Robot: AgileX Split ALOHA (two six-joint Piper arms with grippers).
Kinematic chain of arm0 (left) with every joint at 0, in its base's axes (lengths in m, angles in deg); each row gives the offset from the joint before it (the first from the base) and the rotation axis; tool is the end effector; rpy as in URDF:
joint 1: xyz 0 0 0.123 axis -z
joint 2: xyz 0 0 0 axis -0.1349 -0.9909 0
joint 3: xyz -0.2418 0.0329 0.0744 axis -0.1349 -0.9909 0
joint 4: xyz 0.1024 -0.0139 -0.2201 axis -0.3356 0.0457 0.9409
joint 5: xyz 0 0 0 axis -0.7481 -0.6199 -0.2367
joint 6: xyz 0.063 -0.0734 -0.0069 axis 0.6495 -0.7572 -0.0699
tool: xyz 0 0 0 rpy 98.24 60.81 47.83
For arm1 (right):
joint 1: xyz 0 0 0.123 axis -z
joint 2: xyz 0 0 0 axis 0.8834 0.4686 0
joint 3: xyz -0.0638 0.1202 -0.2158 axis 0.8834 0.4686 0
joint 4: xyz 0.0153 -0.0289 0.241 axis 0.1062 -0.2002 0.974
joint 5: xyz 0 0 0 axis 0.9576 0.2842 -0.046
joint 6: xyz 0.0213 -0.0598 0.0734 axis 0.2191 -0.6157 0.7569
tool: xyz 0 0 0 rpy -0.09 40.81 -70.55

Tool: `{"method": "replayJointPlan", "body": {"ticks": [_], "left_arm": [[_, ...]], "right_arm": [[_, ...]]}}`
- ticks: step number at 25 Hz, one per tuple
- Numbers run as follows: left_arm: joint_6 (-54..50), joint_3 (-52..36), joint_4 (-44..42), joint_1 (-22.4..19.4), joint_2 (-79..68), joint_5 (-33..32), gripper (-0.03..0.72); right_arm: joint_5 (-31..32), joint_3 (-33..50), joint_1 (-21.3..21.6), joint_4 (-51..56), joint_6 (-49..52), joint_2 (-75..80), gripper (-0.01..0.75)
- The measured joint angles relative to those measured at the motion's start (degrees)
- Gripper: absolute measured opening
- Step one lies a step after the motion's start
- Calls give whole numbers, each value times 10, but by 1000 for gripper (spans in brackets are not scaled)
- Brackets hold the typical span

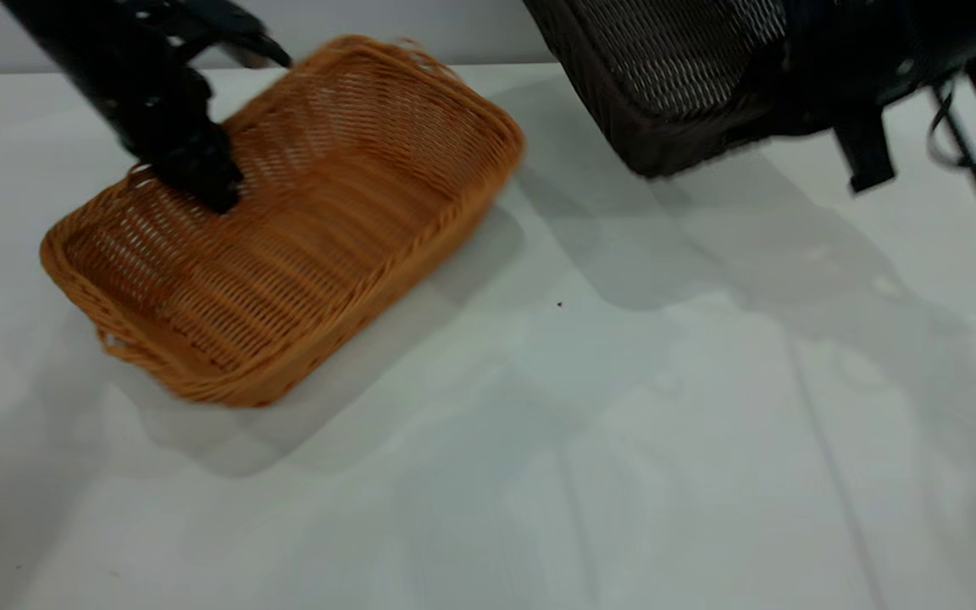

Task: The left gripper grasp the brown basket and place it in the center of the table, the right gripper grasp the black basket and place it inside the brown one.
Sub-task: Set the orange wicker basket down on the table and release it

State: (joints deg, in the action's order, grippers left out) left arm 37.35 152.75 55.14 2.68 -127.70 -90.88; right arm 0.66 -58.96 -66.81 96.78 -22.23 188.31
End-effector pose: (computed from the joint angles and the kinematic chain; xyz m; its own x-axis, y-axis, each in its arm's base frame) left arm 0.4285 -0.0850 0.0277 -0.5149 0.7787 -0.3586 0.7503 0.6117 0.2510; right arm 0.3751 0.0776 0.0688 -0.6461 0.7528 0.1256 0.6079 0.4081 0.6811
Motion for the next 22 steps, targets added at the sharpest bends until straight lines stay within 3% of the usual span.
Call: {"method": "replayJointPlan", "body": {"ticks": [4,8,17,22], "left_arm": [[178,1,2,49,0,9,87],[274,1,2,91,0,11,87],[311,1,-11,132,0,25,87],[327,1,43,135,-1,39,115]], "right_arm": [[96,-50,42,-124,15,0,88],[153,-82,70,-196,33,0,88],[177,-86,74,-212,32,0,88],[183,-88,75,-212,32,0,88]]}}
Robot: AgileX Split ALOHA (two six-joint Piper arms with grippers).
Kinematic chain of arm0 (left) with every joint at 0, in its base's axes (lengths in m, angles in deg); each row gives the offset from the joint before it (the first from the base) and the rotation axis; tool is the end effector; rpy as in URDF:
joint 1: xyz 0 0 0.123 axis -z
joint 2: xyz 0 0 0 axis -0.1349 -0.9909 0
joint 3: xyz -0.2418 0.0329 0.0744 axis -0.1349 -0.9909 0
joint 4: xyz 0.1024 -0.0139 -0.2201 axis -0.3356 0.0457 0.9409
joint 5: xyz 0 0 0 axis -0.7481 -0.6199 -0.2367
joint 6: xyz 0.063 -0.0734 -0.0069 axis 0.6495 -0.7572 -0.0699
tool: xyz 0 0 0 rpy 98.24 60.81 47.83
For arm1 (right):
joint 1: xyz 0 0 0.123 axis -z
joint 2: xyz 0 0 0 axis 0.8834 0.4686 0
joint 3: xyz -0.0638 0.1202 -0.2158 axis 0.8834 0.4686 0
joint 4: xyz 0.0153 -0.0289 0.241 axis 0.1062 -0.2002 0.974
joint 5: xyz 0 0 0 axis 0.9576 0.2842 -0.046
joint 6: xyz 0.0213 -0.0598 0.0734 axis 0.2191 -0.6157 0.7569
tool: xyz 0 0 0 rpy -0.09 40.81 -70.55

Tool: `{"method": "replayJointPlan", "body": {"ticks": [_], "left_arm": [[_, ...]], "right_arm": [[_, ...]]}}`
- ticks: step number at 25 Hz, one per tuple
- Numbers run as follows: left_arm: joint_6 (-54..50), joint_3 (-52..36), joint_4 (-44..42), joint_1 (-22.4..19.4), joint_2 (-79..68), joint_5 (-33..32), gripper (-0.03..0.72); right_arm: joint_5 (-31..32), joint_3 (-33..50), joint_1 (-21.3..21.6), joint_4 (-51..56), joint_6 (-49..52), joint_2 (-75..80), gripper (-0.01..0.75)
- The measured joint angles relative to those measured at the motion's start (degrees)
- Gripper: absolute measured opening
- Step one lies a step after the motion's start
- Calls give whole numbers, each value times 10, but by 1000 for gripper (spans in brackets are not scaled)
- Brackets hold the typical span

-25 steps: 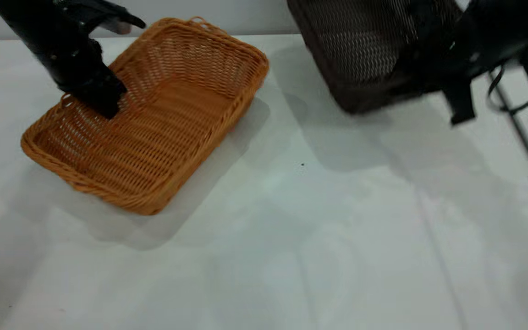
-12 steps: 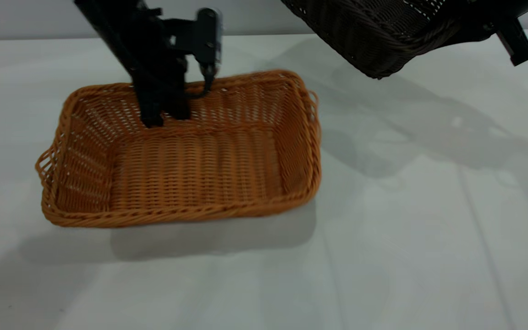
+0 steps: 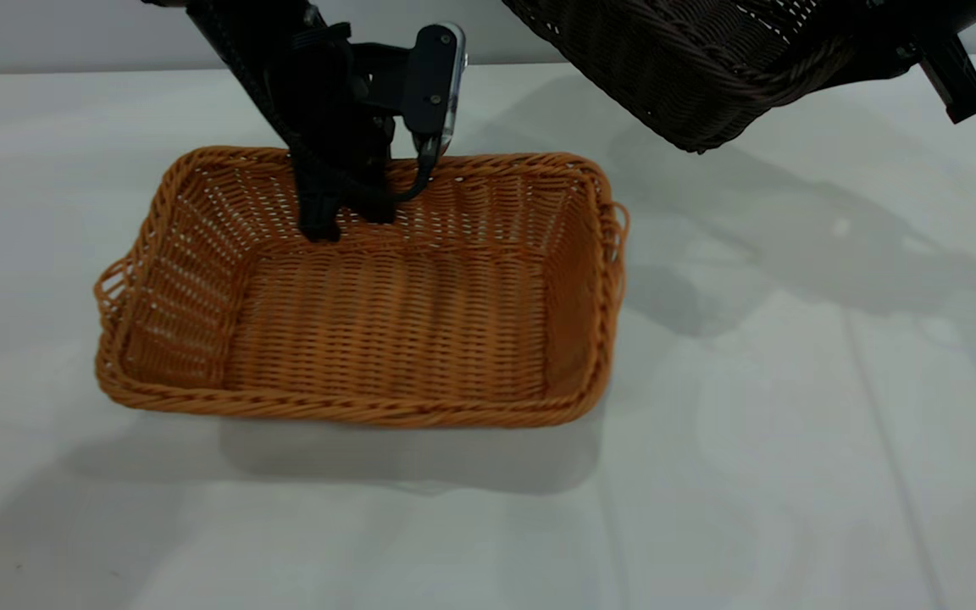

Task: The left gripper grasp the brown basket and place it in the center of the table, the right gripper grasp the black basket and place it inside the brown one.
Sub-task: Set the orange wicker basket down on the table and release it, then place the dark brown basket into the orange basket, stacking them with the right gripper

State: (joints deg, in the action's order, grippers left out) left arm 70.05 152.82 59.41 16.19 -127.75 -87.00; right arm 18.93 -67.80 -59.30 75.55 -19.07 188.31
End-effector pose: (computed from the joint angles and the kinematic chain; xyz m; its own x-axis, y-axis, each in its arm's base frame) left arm 0.4022 -0.1860 0.0308 0.1503 0.9636 -0.2213 0.8926 -0.0360 0.4494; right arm 0.3860 0.0450 0.0980 -0.8483 0.5190 0.1051 0.4331 0.5658 0.7017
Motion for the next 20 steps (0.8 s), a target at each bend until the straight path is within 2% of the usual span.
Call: {"method": "replayJointPlan", "body": {"ticks": [3,7,10,12,15,20], "left_arm": [[1,0,40,0,-2,31,197],[-3,0,64,2,-2,65,365],[-3,0,65,2,2,54,469],[-3,-1,65,2,15,35,493],[-5,-1,64,2,59,-43,503],[-12,-1,62,2,194,-226,473]], "right_arm": [[15,-12,3,-2,-2,1,88],[45,-45,7,-5,-5,1,88],[53,-76,8,-10,-6,1,88],[58,-91,8,-11,-6,1,88],[69,-106,8,-11,-6,1,88],[79,-109,6,-35,-1,1,88]]}}
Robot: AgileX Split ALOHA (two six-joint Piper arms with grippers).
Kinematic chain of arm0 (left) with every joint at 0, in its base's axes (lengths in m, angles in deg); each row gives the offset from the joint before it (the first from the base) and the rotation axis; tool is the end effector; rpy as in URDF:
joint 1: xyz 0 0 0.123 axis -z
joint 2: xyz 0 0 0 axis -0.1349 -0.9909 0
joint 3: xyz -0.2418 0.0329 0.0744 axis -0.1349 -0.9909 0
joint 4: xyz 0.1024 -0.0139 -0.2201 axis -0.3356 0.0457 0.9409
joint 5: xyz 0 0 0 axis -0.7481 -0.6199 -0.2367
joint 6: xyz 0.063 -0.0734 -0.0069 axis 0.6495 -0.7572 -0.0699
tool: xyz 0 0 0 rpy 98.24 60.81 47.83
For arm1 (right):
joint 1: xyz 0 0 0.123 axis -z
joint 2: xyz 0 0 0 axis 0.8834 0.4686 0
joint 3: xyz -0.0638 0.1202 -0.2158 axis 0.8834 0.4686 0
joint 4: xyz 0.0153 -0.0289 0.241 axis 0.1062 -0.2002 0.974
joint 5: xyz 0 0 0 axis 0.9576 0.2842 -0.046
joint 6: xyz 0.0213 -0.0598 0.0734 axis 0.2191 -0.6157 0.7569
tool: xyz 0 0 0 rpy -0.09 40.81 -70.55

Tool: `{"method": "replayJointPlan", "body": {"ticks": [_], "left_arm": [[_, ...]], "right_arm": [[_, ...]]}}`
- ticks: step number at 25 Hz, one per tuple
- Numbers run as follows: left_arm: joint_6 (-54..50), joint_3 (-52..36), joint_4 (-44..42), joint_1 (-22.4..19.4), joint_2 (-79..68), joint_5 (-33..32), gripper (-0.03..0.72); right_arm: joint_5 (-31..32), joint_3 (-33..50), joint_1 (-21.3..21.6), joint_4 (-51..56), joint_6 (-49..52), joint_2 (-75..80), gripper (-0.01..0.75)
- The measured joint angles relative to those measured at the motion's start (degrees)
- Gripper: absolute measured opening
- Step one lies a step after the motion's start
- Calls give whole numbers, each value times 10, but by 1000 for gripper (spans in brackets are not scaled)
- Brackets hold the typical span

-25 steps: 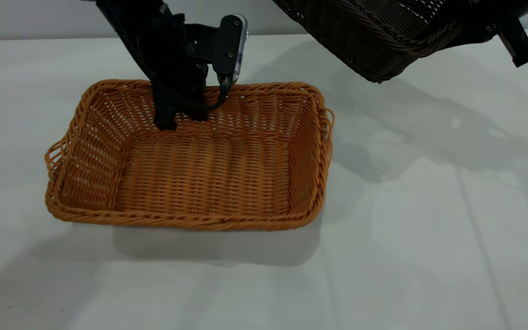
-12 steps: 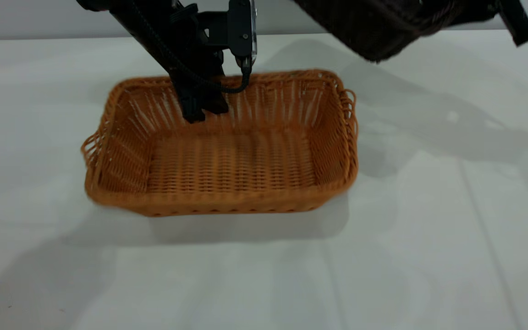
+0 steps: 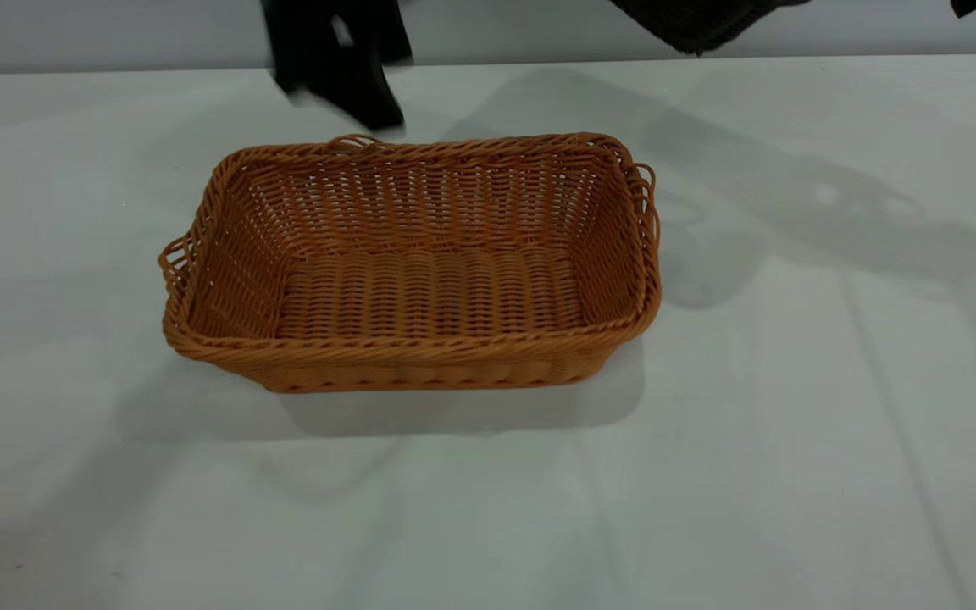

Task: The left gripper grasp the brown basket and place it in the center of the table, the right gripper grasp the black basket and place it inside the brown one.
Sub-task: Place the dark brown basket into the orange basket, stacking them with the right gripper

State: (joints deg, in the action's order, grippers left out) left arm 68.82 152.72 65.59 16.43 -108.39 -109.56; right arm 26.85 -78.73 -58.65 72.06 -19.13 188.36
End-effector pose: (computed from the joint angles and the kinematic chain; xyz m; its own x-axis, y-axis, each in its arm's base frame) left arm 0.3738 -0.1917 0.1623 0.1411 0.9203 -0.3649 0.9351 -0.0029 0.3544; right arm 0.4113 0.0445 0.1417 -0.9124 0.4092 0.0027 0.2686 0.5940 0.7583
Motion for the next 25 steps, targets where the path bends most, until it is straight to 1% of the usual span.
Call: {"method": "replayJointPlan", "body": {"ticks": [3,6,9,13,16,18,25], "left_arm": [[-17,0,1,0,91,-87,436],[-35,0,5,0,176,-141,403],[-39,0,6,0,247,-168,388],[-39,0,6,0,318,-178,382],[-39,0,7,0,351,-181,382],[-39,0,7,0,362,-183,382],[-54,-1,7,0,366,-185,382]], "right_arm": [[4,0,-22,-41,10,0,88],[16,-1,-76,-112,21,0,88],[19,-1,-144,-163,39,1,88],[-8,-1,-208,-197,68,2,88],[-29,-2,-232,-210,90,13,88],[-32,-4,-240,-219,94,33,88],[-41,-4,-241,-251,102,82,89]]}}
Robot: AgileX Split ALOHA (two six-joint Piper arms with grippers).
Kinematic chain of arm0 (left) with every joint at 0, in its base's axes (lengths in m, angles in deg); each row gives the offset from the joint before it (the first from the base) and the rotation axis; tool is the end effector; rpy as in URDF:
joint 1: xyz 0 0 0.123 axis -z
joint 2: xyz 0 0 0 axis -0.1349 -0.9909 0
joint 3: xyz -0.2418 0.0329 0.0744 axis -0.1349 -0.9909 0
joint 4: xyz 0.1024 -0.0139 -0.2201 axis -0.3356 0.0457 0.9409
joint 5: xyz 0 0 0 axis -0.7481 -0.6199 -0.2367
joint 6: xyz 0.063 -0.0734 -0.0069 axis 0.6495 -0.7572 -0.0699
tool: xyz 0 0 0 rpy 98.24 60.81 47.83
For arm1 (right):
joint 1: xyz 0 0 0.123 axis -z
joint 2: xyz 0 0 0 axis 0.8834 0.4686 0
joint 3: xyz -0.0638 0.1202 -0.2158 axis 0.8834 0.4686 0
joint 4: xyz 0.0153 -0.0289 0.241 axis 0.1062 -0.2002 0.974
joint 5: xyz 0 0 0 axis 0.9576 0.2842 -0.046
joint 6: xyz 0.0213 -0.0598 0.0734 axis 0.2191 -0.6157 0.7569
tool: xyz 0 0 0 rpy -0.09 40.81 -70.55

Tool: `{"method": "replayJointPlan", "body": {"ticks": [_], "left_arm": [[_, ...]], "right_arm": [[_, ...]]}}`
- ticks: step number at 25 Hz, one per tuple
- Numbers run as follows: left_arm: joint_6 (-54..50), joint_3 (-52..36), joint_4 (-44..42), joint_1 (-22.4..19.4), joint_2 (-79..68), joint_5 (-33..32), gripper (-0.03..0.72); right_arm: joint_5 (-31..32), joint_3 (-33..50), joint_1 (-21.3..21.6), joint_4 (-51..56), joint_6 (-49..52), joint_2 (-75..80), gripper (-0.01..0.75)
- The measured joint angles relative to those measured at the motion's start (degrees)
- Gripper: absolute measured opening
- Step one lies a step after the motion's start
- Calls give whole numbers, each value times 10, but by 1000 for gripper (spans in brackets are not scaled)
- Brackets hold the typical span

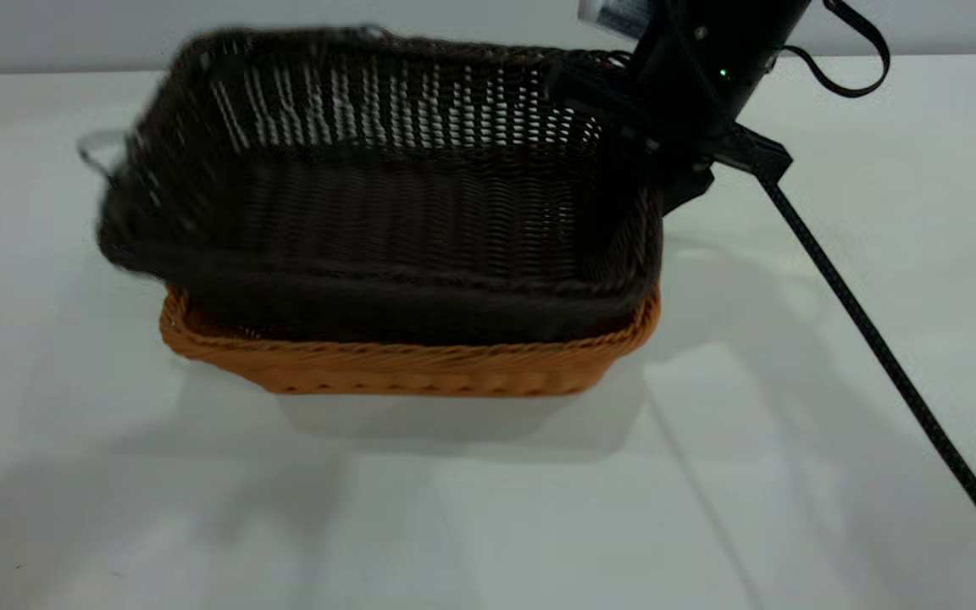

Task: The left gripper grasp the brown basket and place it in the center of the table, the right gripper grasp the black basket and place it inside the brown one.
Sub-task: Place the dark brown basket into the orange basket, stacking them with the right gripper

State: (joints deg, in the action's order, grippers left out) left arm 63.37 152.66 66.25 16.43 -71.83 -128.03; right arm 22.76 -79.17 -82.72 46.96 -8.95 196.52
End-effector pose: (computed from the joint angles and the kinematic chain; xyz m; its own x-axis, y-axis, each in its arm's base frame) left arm 0.2564 -0.1482 0.3810 0.2863 0.8238 -0.4893 0.8195 0.0541 0.5705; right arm 0.3570 0.1809 0.0649 -0.9957 -0.0624 0.0690 -0.0250 0.8942 0.4470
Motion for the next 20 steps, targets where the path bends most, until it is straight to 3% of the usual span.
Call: {"method": "replayJointPlan", "body": {"ticks": [6,14,17,20], "left_arm": [[-2,0,0,0,0,0,382],[-3,0,-1,0,2,-1,379],[-3,0,-2,0,13,-1,379],[-12,0,-4,0,37,-1,379]], "right_arm": [[0,0,0,-12,0,0,143],[22,-1,1,-4,-24,-19,471],[26,-1,1,-34,-32,-57,540],[32,-1,1,-84,-27,-110,555]]}}
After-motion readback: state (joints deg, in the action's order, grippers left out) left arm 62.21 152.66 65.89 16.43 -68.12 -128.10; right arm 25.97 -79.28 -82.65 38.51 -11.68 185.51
